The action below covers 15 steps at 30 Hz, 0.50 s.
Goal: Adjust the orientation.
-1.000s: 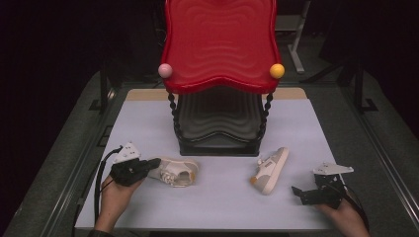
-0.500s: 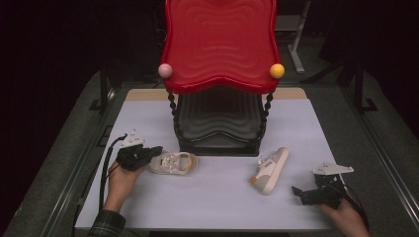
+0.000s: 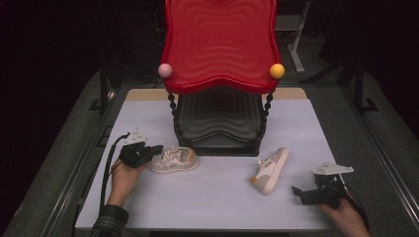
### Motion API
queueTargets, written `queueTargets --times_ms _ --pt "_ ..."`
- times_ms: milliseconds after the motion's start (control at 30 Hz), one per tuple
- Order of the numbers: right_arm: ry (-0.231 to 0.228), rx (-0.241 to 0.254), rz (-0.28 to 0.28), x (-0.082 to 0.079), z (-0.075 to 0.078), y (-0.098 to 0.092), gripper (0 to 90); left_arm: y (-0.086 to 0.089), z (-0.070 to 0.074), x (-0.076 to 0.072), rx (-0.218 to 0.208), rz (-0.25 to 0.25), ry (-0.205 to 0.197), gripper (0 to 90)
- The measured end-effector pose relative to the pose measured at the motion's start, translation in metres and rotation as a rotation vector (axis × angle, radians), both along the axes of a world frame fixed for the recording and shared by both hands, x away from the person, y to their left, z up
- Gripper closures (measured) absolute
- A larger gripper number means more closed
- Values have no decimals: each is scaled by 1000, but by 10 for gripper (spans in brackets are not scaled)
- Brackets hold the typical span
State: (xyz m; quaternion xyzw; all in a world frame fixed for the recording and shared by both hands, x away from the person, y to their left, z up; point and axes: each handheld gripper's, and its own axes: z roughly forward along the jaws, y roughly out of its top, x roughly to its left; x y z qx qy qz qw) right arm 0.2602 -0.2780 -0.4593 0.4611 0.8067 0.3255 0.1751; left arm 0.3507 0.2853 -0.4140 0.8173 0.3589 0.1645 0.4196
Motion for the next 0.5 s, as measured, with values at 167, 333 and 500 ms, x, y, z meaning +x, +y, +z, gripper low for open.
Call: queueTargets --times_ms 167,333,500 --pt "-2 1 0 0 0 0 0 -4 15 -16 -35 -34 -2 790" --pt "-1 1 0 0 0 0 0 -11 23 -26 -89 -68 2 750" --pt "-1 0 0 0 0 0 0 -36 28 -29 -111 -132 19 703"
